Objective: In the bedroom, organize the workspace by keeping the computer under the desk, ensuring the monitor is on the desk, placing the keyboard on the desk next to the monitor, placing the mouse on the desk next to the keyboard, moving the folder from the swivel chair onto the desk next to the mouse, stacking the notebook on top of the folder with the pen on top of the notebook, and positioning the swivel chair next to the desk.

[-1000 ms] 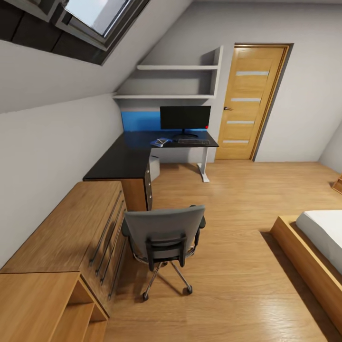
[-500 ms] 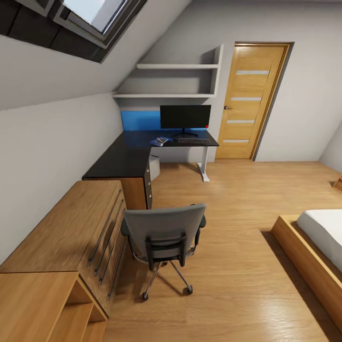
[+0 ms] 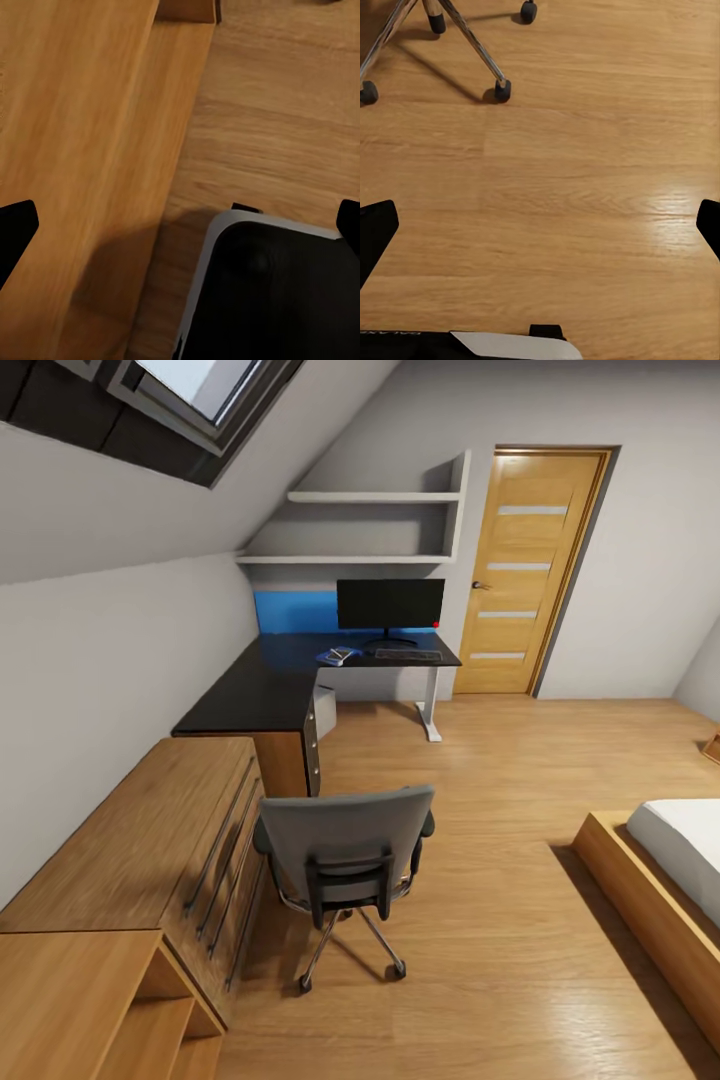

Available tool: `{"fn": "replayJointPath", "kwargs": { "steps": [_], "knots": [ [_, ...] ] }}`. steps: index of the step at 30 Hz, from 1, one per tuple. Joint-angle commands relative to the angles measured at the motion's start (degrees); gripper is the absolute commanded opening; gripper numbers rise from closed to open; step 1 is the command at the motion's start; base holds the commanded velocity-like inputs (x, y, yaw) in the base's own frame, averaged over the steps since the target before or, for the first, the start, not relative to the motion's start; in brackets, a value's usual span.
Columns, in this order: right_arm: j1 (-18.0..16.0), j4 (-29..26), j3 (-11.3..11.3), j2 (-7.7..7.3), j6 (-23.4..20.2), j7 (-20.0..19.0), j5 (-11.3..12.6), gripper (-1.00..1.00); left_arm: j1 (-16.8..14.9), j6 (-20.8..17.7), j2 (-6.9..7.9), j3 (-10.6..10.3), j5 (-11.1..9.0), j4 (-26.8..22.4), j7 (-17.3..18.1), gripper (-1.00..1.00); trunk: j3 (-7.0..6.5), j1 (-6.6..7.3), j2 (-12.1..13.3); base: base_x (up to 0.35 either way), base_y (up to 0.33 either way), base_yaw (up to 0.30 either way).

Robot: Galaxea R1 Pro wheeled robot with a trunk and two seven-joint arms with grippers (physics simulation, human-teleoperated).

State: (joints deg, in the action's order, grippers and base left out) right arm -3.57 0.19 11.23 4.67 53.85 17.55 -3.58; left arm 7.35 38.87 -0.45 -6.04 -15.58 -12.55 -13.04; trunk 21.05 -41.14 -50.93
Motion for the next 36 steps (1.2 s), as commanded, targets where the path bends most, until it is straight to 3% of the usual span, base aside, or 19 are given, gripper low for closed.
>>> {"fn": "replayJointPath", "kwargs": {
  "steps": [1, 3, 9, 36],
  "knots": [
    [-0.03, 0.05, 0.25, 0.01, 0.00, 0.59, -0.38, 1.00, 0.03, 0.07, 0.02, -0.49, -0.98, -0.35, -0.31, 1.00, 0.24, -0.23, -0.46, 0.000, 0.000, 0.000],
    [-0.03, 0.06, 0.27, 0.00, -0.07, 0.54, -0.38, 1.00, 0.03, 0.07, -0.01, -0.52, -2.62, -0.79, -0.31, 1.00, 0.60, -0.67, -1.26, -0.005, 0.000, 0.000],
    [-0.03, 0.06, 0.28, -0.08, -0.13, 0.48, -0.38, 1.00, 0.03, 0.07, -0.08, -0.55, -4.54, -1.17, -0.31, 1.00, 1.68, -1.99, -3.67, -0.159, 0.000, 0.000],
    [-0.03, 0.07, 0.23, -0.10, -0.23, 0.46, -0.30, 1.00, 0.03, 0.17, -0.12, -0.55, -4.90, -1.25, -0.02, 1.00, 6.81, -7.92, -14.50, -0.046, 0.000, 0.009]
  ]
}}
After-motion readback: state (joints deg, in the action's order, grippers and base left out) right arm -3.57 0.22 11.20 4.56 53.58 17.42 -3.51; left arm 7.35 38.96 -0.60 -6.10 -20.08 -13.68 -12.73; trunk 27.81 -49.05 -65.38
